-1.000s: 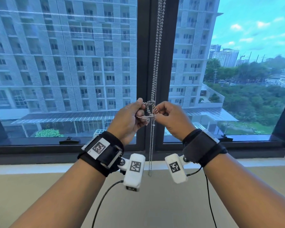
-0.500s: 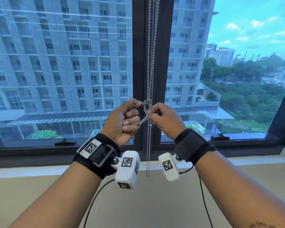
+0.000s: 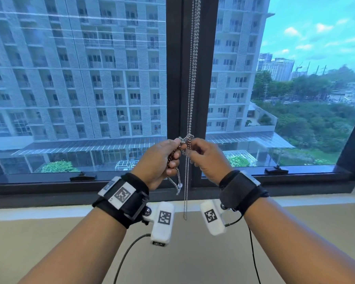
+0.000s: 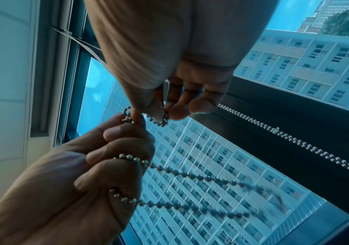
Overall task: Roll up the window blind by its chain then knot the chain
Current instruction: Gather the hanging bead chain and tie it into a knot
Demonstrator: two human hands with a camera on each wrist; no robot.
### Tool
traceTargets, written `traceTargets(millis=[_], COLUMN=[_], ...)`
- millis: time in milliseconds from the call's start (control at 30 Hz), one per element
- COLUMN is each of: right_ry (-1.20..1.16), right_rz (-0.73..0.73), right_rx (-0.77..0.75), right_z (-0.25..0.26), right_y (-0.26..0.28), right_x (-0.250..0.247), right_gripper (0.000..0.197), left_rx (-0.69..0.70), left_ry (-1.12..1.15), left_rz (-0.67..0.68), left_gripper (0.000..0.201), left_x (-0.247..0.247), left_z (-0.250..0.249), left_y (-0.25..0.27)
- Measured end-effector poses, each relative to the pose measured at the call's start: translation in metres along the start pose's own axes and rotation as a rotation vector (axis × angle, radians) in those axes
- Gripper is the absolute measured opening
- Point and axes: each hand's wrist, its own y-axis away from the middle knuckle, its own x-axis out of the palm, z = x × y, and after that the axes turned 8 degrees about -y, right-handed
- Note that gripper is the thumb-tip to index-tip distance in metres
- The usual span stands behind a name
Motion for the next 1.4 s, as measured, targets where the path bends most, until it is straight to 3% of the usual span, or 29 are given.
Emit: traceTargets(millis=[33, 167, 233, 367, 500, 600, 733, 933, 1033, 1133, 1200, 1267, 1333, 1400], right_ry=[-0.031, -0.219, -0.266, -0.243, -0.019, 0.04, -0.016, -0.118, -0.253, -0.312, -0.224, 0.032, 0.259, 0.305], right_rz=[0.027, 0.084, 0.107, 0.114, 0.03, -0.009, -0.026, 0.171, 0.144, 0.179, 0.213, 0.255, 0.305, 0.327], right_rx=[0.012, 0.046, 0.075, 0.122, 0.014, 0.042, 0.158, 0.294, 0.343, 0.371, 0.343, 0.233, 0.112, 0.044], right_z=[-0.001, 0.001, 0.004, 0.016, 0.015, 0.01, 0.002, -0.016, -0.016, -0.014, -0.013, -0.011, -0.002, 0.018], right_y=[0.002, 0.007, 0.007, 0.006, 0.003, -0.001, -0.005, 0.013, 0.018, 0.021, 0.025, 0.025, 0.02, 0.013], right_x=[0.002, 0.009, 0.008, 0.005, 0.005, 0.003, -0.001, 0.012, 0.018, 0.02, 0.021, 0.016, 0.008, -0.003], right_gripper=[0.006, 0.043, 0.048, 0.021, 0.022, 0.022, 0.021, 0.024, 0.018, 0.014, 0.012, 0.013, 0.021, 0.015], left_rx=[-0.002, -0.012, -0.008, 0.01, -0.017, -0.061, -0.133, -0.094, 0.069, 0.491, 0.789, 0.988, 1.033, 1.008], left_ry=[-0.021, -0.077, -0.101, -0.208, -0.371, -0.494, -0.547, -0.688, -0.903, -1.049, -1.186, -1.439, -1.687, -1.757], left_rz=[-0.007, -0.034, -0.035, -0.005, 0.123, 0.215, 0.104, 0.052, -0.142, -0.332, -0.28, -0.178, -0.113, -0.131], left_gripper=[0.023, 0.019, 0.021, 0.021, 0.015, 0.034, 0.012, 0.017, 0.01, 0.016, 0.032, 0.045, 0.053, 0.052], left_x=[0.0, 0.003, 0.004, 0.001, 0.0, -0.003, -0.008, -0.02, -0.017, -0.011, -0.006, -0.004, -0.007, -0.012], left_z=[0.003, 0.011, 0.014, 0.016, 0.015, 0.02, 0.027, 0.041, 0.041, 0.032, 0.021, 0.01, 0.001, -0.007], left_y=[0.0, 0.002, 0.003, 0.006, 0.013, 0.014, 0.013, 0.01, 0.006, 0.007, 0.008, 0.004, -0.003, -0.011])
